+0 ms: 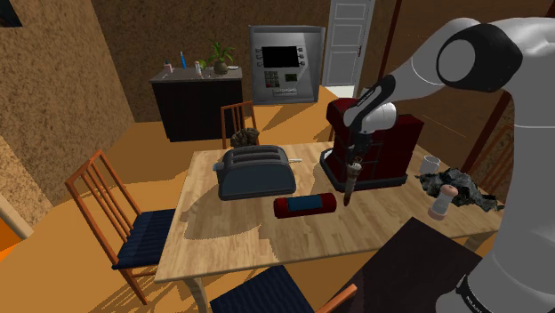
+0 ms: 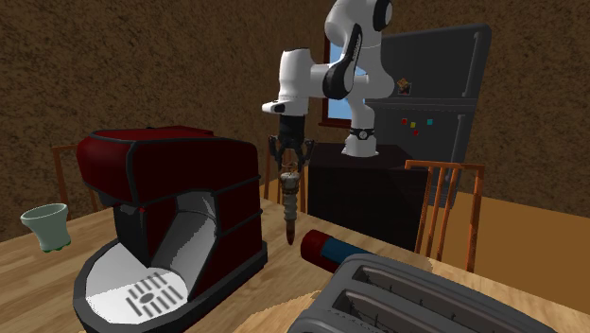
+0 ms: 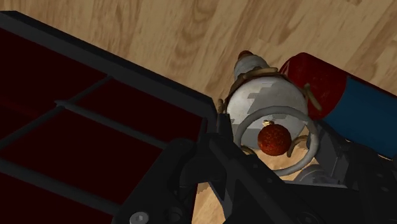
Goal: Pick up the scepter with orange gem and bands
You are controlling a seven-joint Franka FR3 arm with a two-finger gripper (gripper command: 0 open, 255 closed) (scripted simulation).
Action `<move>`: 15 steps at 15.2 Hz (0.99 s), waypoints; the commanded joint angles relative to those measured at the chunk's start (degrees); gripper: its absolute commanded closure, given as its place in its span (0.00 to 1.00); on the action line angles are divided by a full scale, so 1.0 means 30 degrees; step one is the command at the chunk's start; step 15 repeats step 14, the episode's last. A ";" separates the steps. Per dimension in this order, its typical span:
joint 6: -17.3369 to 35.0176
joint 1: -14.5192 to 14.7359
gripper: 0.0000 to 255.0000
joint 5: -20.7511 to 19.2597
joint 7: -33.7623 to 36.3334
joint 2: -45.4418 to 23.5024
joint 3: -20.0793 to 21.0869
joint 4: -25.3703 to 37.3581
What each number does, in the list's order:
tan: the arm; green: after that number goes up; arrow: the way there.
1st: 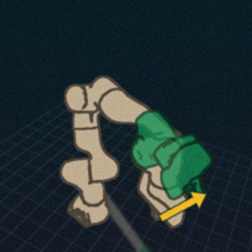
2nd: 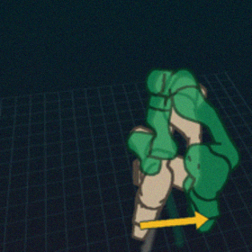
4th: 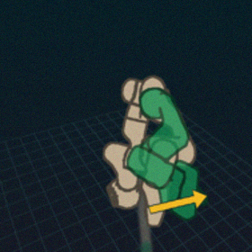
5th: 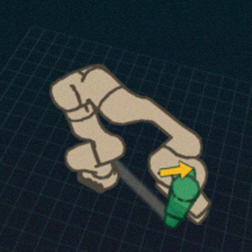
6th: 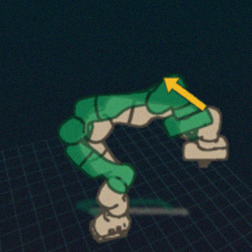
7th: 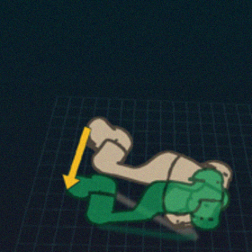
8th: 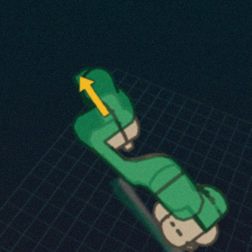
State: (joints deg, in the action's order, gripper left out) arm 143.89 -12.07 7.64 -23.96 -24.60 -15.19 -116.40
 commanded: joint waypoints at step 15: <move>-0.2658 0.0433 1.00 -0.0953 0.0611 0.2293 -0.0521 0.0446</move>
